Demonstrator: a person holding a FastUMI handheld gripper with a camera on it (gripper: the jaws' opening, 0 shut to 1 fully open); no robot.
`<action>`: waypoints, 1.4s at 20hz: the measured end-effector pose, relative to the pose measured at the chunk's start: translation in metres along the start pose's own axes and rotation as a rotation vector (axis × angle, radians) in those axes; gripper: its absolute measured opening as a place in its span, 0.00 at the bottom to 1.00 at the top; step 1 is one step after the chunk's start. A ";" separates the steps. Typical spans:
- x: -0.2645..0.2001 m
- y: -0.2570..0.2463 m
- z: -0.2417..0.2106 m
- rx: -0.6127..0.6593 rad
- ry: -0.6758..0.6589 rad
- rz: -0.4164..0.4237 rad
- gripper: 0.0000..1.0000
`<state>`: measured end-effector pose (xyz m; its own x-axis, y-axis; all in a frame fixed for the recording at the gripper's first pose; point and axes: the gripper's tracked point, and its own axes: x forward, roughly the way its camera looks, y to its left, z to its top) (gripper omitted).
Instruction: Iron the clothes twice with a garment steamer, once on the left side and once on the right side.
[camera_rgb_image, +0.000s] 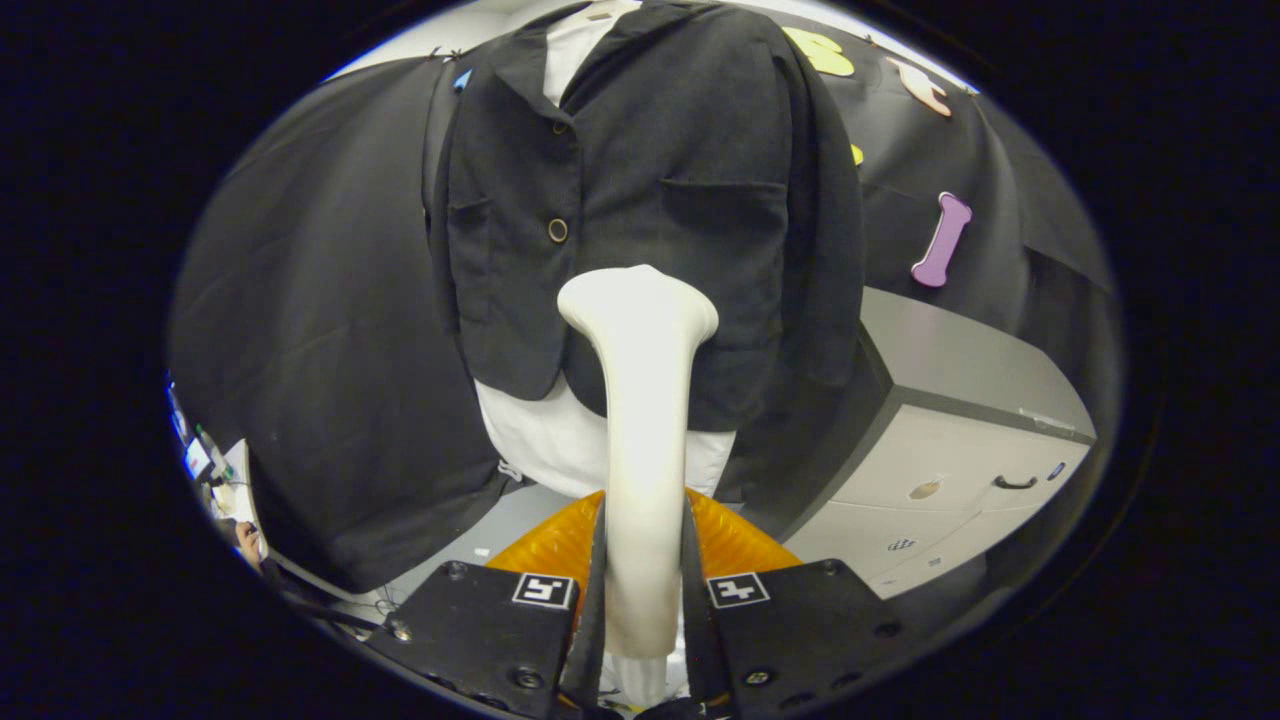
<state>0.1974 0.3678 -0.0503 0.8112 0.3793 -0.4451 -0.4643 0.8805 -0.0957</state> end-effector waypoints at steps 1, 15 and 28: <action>-0.003 0.000 -0.001 0.003 0.001 0.003 0.35; -0.078 0.042 0.092 -0.017 -0.178 0.067 0.35; -0.099 0.147 0.214 -0.070 -0.364 0.168 0.35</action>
<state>0.1249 0.5202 0.1706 0.7891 0.6031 -0.1163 -0.6139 0.7810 -0.1149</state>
